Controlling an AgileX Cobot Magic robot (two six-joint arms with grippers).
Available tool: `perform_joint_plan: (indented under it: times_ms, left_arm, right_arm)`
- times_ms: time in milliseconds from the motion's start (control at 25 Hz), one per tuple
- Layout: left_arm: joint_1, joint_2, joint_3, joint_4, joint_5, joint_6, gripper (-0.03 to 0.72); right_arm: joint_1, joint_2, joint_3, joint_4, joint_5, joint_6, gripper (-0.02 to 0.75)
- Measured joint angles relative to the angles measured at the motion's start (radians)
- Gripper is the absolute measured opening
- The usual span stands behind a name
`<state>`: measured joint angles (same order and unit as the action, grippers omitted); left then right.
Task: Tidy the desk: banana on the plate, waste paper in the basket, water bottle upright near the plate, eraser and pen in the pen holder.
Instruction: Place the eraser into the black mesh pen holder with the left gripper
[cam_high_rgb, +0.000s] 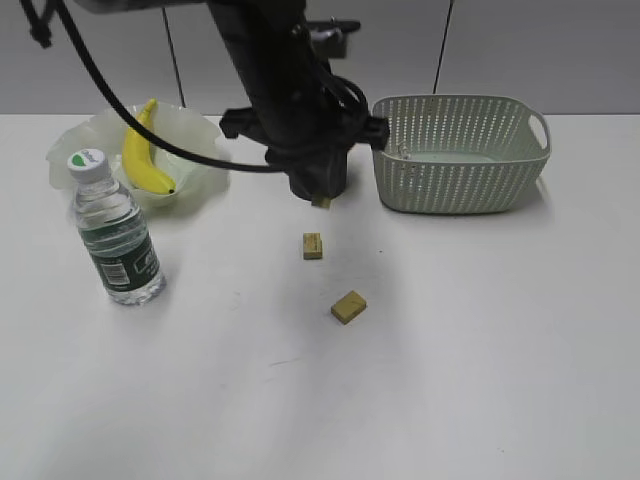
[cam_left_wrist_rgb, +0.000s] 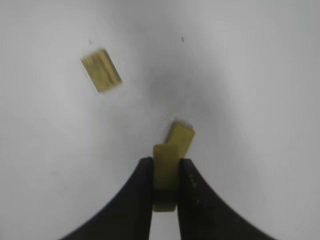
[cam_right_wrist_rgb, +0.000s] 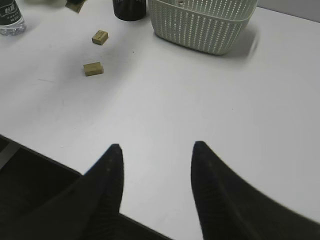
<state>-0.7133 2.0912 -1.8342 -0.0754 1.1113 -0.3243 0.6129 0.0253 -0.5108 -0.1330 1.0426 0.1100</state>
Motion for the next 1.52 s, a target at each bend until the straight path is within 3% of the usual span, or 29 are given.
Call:
perform_joint_plan:
  times_ms: [280,760,960,1520]
  left_arm:
    - [0.109,-0.024,0.0,0.004,-0.265,0.002,0.1]
    - [0.148,0.015,0.0,-0.035,-0.696,0.002,0.1]
    - [0.148,0.079,0.001,-0.028,-0.752,0.002,0.1]
    - [0.148,0.148,0.001,0.123,-0.775,0.002,0.1]
  right_arm:
    - [0.0,0.0,0.0,0.0,0.0,0.0,0.361]
    - [0.0,0.0,0.0,0.0,0.0,0.0,0.362]
    - [0.0,0.0,0.0,0.0,0.0,0.0,0.362]
    - [0.0,-0.001,0.0,0.0,0.0,0.0,0.361]
